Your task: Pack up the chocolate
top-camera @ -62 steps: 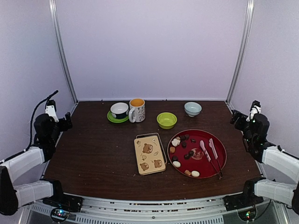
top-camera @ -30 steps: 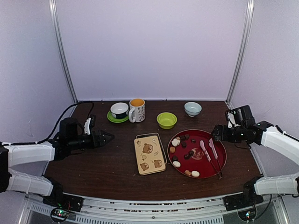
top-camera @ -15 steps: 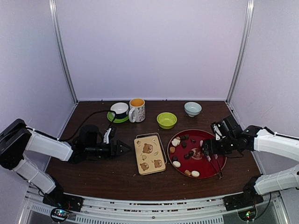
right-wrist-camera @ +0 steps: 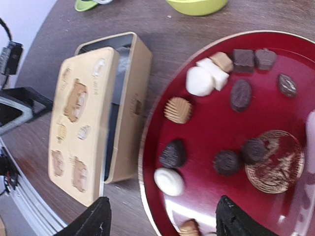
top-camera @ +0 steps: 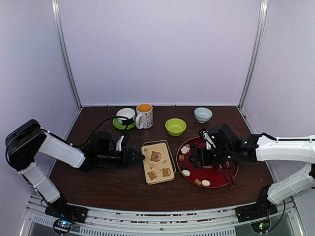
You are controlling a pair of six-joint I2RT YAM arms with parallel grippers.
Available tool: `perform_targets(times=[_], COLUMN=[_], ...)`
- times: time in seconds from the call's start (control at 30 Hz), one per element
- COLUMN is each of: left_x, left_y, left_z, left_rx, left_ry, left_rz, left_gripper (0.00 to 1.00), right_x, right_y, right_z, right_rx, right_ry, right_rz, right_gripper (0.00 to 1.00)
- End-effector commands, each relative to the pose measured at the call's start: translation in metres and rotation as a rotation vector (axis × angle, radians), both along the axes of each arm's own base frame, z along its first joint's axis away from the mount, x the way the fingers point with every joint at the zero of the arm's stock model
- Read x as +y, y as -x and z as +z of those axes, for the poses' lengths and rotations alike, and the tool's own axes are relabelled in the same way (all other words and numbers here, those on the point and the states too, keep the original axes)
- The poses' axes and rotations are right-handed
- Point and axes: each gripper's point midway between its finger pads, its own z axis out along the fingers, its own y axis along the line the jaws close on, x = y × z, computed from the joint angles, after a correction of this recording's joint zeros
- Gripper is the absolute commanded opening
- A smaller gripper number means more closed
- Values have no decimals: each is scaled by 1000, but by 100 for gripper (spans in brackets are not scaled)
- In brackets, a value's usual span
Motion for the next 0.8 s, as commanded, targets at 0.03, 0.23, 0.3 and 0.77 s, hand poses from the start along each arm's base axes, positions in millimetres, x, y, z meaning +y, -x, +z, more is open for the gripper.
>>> perform_targets(times=[0.03, 0.23, 0.3, 0.77], left_x=[-12, -10, -11, -14], left_y=[-7, -8, -9, -12], left_z=[14, 6, 5, -4], left_rx=[-32, -21, -21, 0], left_ry=[57, 17, 15, -10], left_rz=[-20, -15, -19, -23], left_gripper=[54, 51, 47, 37], right_x=[47, 78, 86, 112], right_y=[-6, -5, -3, -7], right_z=[28, 19, 14, -9], right_rx=[-47, -14, 3, 53], right_ry=[-158, -191, -202, -198], right_rz=[38, 89, 103, 143], right_gripper=[67, 54, 53, 33])
